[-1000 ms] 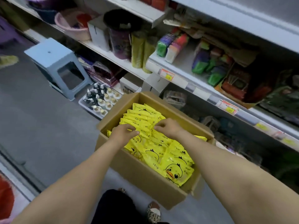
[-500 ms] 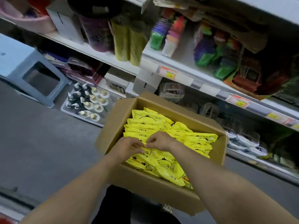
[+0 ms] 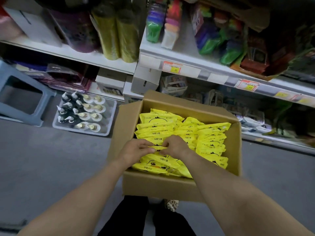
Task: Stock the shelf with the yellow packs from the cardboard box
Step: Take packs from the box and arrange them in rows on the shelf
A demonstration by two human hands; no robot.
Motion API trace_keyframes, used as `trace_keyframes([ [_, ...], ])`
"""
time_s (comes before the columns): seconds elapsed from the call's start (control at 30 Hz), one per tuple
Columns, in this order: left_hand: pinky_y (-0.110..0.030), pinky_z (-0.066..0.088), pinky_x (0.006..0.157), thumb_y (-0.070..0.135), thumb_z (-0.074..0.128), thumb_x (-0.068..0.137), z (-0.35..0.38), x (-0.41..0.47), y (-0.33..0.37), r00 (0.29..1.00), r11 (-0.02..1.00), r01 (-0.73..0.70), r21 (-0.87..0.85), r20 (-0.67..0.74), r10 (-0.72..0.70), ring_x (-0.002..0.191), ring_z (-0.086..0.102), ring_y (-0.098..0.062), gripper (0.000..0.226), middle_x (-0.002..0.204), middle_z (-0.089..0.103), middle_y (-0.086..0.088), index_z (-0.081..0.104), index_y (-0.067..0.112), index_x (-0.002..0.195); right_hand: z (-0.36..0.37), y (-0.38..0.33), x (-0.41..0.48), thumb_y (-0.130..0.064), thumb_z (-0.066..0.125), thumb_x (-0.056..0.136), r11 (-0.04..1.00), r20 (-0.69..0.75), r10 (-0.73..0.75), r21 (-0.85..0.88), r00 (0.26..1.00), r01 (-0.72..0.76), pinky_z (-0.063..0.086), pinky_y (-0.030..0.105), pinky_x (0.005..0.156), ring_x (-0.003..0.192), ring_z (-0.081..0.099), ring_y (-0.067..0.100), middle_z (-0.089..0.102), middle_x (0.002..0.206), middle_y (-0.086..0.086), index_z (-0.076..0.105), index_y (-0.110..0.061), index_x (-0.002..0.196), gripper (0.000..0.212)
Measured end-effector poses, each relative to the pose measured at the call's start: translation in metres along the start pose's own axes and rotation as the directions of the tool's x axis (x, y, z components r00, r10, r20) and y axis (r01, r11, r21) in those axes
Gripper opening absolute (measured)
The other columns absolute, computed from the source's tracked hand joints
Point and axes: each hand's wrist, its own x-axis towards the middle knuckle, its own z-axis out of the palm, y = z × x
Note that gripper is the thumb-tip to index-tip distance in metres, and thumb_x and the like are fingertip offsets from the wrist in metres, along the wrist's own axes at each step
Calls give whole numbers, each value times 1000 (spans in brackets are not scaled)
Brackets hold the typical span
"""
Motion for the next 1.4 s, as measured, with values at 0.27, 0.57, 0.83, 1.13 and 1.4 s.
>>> trace_keyframes([
  [0.27,-12,46,67,33,77,81,5,-17,6,994,995,-35,98,-99,45,92,66,-7,23,94,71,8,72,24,101,-27,38,-43,-38,59,97,979,19,16,204,1000,-20,36,31,67,89,49,23,52,90,-2,51,-18,94,22],
  [0.57,-29,43,99,48,78,76,48,-15,3,996,918,-60,392,-31,78,125,51,-17,45,128,63,3,70,29,115,-41,99,-104,-53,66,88,944,-102,186,295,977,-149,45,33,87,117,56,28,56,136,11,54,-5,135,68],
  [0.83,-40,43,104,59,76,71,67,-3,-8,1000,851,16,525,-29,-1,129,49,-21,61,136,58,1,64,33,124,-35,128,-117,-61,81,67,936,-47,196,307,979,-172,42,28,75,103,53,19,59,121,4,59,-10,125,80],
  [1.13,-43,25,115,57,68,81,93,3,5,991,402,133,906,-135,-24,132,40,-26,61,136,55,-2,50,38,137,-36,151,-113,-59,85,62,884,4,175,440,985,-159,43,29,89,119,51,21,53,135,1,53,-13,134,91],
  [1.4,-32,44,71,44,60,92,86,2,42,992,443,125,888,-125,-28,97,60,-26,30,106,65,-7,60,14,96,-69,171,-126,-51,84,70,898,-72,161,424,984,-116,45,30,90,112,53,21,57,129,4,54,-10,132,80],
])
